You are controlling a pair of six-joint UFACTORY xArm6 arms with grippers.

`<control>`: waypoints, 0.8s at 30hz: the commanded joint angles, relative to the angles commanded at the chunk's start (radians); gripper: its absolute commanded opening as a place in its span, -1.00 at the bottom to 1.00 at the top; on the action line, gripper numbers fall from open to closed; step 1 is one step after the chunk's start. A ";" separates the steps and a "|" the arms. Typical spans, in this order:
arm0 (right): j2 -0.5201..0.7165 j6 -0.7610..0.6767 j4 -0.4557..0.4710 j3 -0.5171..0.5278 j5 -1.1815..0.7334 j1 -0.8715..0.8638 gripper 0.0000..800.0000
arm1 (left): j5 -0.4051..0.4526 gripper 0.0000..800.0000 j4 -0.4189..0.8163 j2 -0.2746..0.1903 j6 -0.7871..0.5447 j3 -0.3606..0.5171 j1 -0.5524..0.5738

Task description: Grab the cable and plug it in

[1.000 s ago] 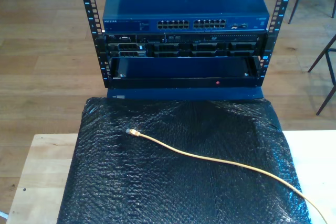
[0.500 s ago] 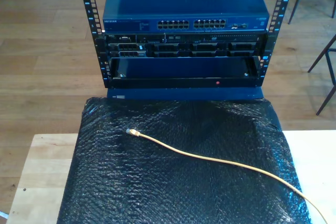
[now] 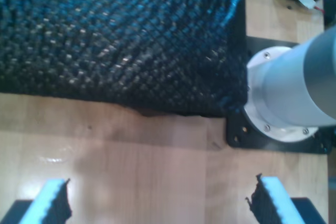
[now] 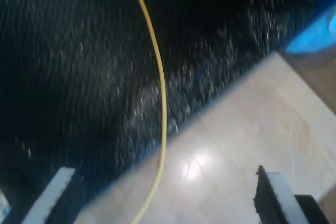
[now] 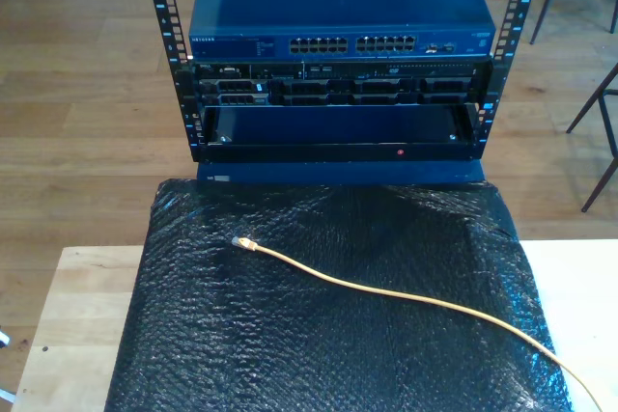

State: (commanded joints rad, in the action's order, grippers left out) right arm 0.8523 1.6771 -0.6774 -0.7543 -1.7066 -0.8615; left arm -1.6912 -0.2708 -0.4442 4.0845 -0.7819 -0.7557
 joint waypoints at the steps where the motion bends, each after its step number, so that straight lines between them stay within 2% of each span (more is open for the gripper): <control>1: 0.005 0.000 -0.005 0.005 0.000 0.002 0.91 | 0.000 1.00 -0.006 0.005 0.003 0.002 0.000; 9: 0.057 -0.041 -0.038 0.046 0.005 0.023 0.91 | 0.012 1.00 -0.034 0.043 0.052 0.000 0.008; 17: 0.069 -0.077 -0.049 0.052 0.017 0.066 0.90 | 0.026 1.00 -0.035 0.044 0.130 0.005 0.080; 24: 0.064 -0.097 -0.049 0.071 0.109 0.135 0.86 | 0.061 1.00 -0.035 0.046 0.186 0.015 0.129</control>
State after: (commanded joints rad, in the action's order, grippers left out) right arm 0.9168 1.5804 -0.7265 -0.6837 -1.5976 -0.7265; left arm -1.6299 -0.3061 -0.3982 4.2701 -0.7666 -0.6268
